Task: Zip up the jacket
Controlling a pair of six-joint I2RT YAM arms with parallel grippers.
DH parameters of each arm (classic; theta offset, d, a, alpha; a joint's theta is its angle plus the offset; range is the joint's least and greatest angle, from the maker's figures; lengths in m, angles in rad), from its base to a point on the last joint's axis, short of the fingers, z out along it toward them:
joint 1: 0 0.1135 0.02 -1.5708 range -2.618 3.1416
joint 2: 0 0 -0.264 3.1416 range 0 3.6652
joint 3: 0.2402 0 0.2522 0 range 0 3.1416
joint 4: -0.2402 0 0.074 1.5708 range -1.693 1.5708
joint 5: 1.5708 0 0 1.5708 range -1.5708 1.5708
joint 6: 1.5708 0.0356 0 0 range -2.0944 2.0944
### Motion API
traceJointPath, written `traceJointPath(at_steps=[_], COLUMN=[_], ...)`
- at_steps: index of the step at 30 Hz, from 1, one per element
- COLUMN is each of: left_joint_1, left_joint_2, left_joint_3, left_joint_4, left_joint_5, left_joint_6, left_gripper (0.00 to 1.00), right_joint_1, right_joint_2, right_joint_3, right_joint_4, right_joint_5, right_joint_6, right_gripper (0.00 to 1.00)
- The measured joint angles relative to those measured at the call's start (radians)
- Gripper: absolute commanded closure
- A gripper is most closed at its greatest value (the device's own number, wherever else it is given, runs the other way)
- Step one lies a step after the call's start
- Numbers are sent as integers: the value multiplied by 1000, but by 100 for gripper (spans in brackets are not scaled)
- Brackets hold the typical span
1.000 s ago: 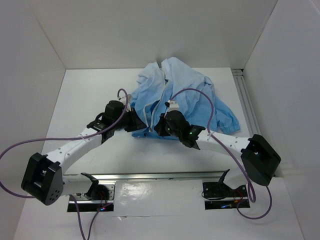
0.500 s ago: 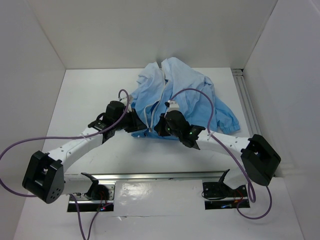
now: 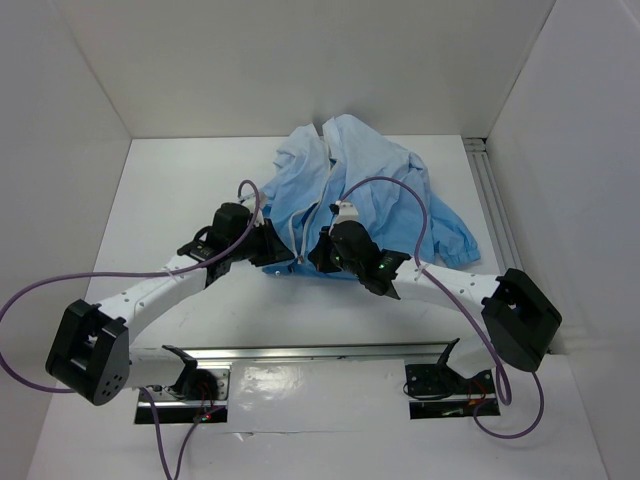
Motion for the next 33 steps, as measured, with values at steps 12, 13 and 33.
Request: traceJointPath(at_steps=[12, 13, 33], left_joint_1=[-1, -1, -1], left_joint_2=[0, 0, 2], left_joint_3=[0, 0, 0], left_joint_4=[0, 0, 0], left_joint_5=[2, 2, -12], left_joint_6=[0, 0, -1], left_gripper=[100, 100, 100], right_joint_1=[0, 0, 0], right_joint_2=[4, 4, 4], right_joint_3=[0, 0, 0], right_joint_4=[0, 0, 0], right_joint_5=[0, 0, -3], right_joint_6=[0, 0, 0], right_gripper=[100, 100, 100])
